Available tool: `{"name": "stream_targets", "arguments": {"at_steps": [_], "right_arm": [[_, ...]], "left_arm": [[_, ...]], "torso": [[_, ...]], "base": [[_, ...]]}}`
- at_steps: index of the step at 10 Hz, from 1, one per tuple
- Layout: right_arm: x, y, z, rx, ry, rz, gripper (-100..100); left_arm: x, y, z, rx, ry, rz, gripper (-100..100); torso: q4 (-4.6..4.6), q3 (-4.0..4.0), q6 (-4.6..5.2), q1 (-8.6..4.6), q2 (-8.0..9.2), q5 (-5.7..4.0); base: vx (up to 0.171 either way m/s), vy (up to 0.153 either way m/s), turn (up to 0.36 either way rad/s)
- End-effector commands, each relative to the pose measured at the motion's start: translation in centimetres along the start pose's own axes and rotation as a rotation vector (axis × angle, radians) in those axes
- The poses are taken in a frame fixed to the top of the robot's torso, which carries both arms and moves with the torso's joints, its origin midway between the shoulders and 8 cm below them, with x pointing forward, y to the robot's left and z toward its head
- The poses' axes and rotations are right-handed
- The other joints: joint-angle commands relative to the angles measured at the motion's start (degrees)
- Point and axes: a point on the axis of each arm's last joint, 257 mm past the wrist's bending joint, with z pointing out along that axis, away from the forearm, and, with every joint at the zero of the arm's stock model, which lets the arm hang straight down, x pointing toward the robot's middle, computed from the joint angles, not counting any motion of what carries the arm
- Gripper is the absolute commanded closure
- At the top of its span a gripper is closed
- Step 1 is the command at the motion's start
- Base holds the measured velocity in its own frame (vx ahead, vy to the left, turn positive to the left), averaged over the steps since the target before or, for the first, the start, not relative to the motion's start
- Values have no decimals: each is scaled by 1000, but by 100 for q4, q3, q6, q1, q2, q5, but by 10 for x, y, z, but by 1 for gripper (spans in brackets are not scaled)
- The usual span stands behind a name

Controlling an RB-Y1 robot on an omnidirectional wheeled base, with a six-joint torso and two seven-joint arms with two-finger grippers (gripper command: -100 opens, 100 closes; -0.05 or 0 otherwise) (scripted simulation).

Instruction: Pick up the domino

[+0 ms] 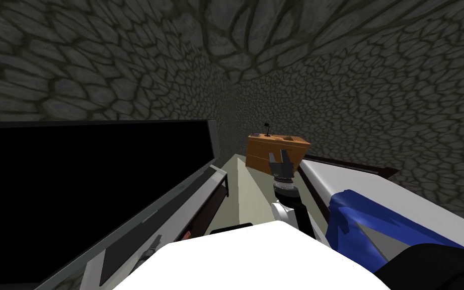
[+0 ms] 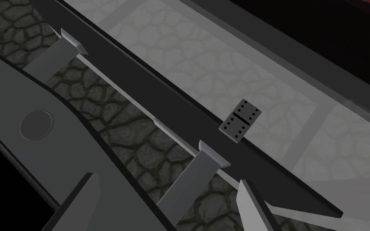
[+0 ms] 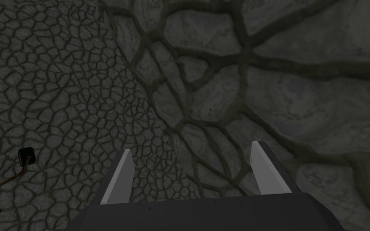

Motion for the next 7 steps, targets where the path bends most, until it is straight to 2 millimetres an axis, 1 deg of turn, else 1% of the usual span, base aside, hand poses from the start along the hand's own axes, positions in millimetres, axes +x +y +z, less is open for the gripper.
{"name": "stream_targets", "arguments": {"at_steps": [1, 3, 4, 5, 6, 7], "right_arm": [[0, 0, 0, 0, 0, 0, 0], [0, 0, 0, 0, 0, 0, 0], [0, 0, 0, 0, 0, 0, 0], [0, 0, 0, 0, 0, 0, 0], [0, 0, 0, 0, 0, 0, 0], [0, 0, 0, 0, 0, 0, 0]], "left_arm": [[2, 33, -13, -63, 14, 33, -100], [2, 83, -31, -168, 41, 87, -100], [1, 100, -39, -207, 51, 110, -100], [0, 122, -49, -254, 65, 134, -100], [1, 127, -51, -264, 68, 134, -100], [0, 146, -61, -308, 81, 155, -100]], "torso": [[0, 0, 0, 0, 0, 0], [-2, -7, 2, -10, -15, -2], [-6, -17, 1, -16, -31, -4], [-7, -20, 1, -18, -35, -4], [-7, -18, 0, -15, -32, -4], [-4, -10, -1, -7, -17, -3]], "base": [[83, -21, -87], [156, -54, -144], [176, -63, -142], [163, -45, -107], [110, -18, -23], [87, -12, -68]]}}
